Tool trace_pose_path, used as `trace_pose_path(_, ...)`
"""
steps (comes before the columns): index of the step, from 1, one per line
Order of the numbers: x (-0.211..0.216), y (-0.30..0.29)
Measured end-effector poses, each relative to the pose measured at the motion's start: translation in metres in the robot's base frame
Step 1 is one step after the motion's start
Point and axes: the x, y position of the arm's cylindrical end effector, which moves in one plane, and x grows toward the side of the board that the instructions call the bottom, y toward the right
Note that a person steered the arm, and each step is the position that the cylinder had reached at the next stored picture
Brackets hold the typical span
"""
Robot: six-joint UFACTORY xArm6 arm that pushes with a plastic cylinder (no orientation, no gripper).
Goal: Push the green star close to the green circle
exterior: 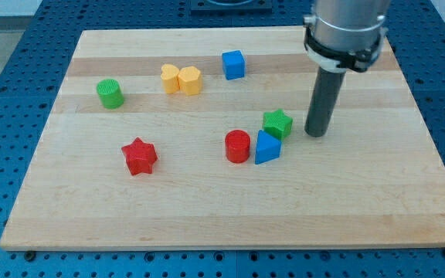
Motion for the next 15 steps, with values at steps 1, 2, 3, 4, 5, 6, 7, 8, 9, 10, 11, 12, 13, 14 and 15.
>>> trace_pose_path(1,0.003,-0.015)
trace_pose_path(2,0.001,-0.042)
trace_pose_path(3,-0.006,-0.07)
trace_pose_path(4,-0.021,-0.087)
trace_pose_path(5,-0.035,-0.1)
trace_pose_path(6,-0.05,-0.109)
trace_pose_path(7,-0.065,-0.11)
trace_pose_path(8,-0.068,-0.124)
trace_pose_path(9,-0.062,-0.159)
trace_pose_path(10,-0.046,-0.198)
trace_pose_path(11,-0.039,-0.24)
trace_pose_path(12,-0.038,-0.278)
trace_pose_path(13,-0.035,-0.29)
trace_pose_path(14,-0.023,-0.292)
trace_pose_path(15,-0.011,-0.295)
